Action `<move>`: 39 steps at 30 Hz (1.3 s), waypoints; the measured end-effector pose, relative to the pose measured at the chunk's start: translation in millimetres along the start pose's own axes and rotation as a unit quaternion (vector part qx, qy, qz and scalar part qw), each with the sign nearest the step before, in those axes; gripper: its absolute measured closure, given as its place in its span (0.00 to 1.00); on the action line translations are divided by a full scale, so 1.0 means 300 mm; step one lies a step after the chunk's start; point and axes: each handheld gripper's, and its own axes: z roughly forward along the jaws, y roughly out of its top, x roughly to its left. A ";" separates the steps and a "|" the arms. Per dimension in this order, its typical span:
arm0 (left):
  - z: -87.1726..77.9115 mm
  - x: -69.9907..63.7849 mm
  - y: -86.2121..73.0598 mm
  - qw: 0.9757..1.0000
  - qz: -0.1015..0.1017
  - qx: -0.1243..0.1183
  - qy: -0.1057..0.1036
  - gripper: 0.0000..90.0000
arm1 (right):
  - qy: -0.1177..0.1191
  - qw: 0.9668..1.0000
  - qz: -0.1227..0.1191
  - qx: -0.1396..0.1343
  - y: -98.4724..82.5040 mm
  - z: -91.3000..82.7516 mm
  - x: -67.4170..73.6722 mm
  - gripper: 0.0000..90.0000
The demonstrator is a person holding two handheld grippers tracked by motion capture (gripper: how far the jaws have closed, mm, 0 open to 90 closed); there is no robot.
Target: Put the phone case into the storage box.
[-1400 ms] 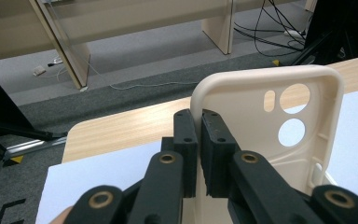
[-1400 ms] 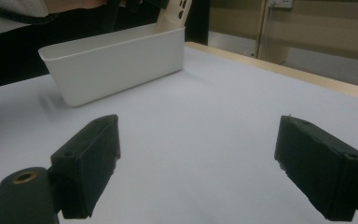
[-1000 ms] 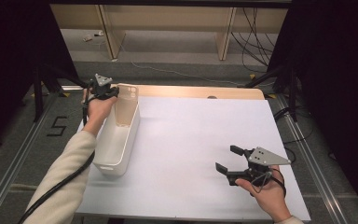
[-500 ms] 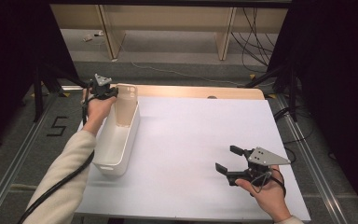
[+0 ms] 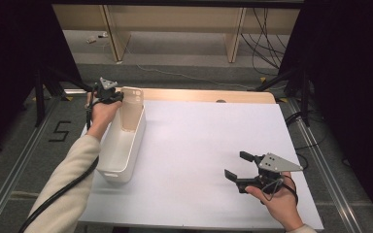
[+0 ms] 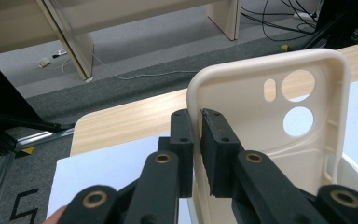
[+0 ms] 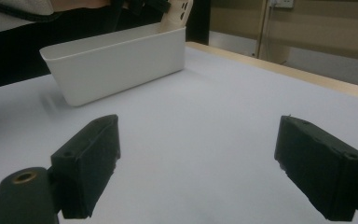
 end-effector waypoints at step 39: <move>-0.153 -0.025 0.017 0.998 0.019 -0.014 -0.066 0.23 | 0.006 1.000 0.014 0.012 0.003 -0.004 0.007 0.17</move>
